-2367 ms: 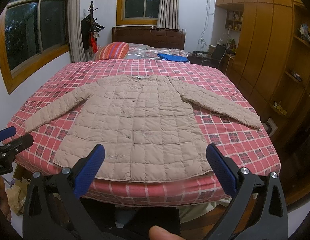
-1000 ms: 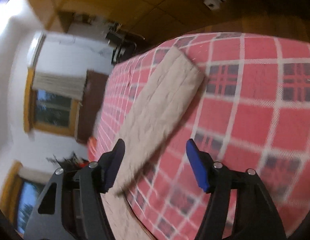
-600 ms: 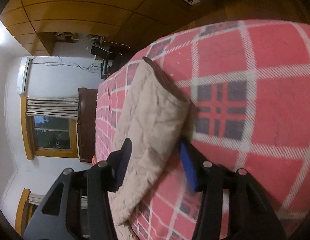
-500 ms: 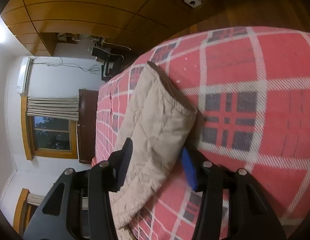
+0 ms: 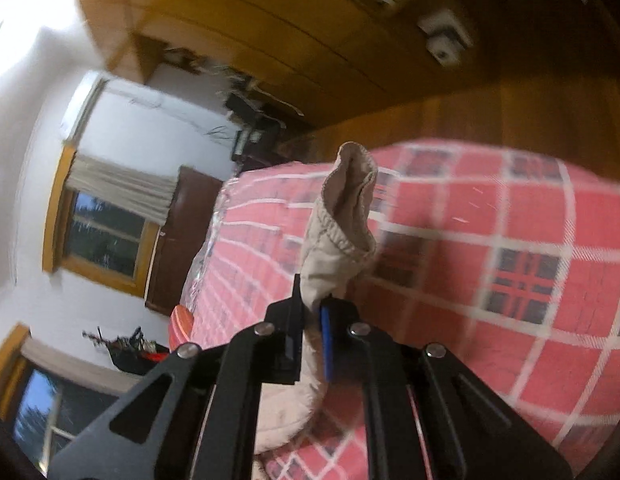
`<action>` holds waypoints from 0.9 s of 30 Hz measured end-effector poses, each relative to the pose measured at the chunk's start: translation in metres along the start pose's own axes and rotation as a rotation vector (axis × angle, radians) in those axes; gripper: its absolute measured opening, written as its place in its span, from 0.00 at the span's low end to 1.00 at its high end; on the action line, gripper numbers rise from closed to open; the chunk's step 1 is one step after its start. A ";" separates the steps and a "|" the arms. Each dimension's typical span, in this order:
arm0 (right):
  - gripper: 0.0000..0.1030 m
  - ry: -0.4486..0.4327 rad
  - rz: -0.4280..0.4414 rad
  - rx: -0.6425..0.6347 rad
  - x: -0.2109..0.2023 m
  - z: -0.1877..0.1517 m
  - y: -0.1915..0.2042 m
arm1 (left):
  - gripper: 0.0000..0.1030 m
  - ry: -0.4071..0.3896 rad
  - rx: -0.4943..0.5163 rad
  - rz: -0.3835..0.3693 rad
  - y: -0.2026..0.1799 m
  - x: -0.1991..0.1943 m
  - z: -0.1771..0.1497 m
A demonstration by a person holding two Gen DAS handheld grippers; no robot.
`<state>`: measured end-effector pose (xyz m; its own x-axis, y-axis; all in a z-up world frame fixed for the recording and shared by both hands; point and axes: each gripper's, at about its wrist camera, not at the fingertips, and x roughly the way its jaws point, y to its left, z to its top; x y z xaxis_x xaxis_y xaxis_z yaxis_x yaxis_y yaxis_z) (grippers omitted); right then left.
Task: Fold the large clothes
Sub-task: 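Grasp the jacket sleeve cuff with the right gripper and lift it, then fold the held sleeve across the jacket front and release it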
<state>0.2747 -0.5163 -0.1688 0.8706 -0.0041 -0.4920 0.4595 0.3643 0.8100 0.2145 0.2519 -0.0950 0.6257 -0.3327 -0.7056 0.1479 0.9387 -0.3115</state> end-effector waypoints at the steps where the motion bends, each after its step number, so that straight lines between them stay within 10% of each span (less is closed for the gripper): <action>1: 0.06 -0.005 0.006 -0.035 -0.002 0.000 0.015 | 0.96 0.005 0.005 -0.007 -0.001 0.000 -0.001; 14: 0.06 0.010 0.094 -0.459 -0.018 -0.086 0.173 | 0.96 0.007 0.031 -0.092 -0.010 -0.005 0.020; 27: 0.07 0.144 0.210 -0.830 -0.001 -0.250 0.293 | 0.96 -0.014 -0.002 -0.139 -0.005 -0.002 0.044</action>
<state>0.3649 -0.1767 -0.0106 0.8664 0.2366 -0.4397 -0.0336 0.9062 0.4214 0.2463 0.2514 -0.0640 0.6098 -0.4581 -0.6468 0.2322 0.8835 -0.4068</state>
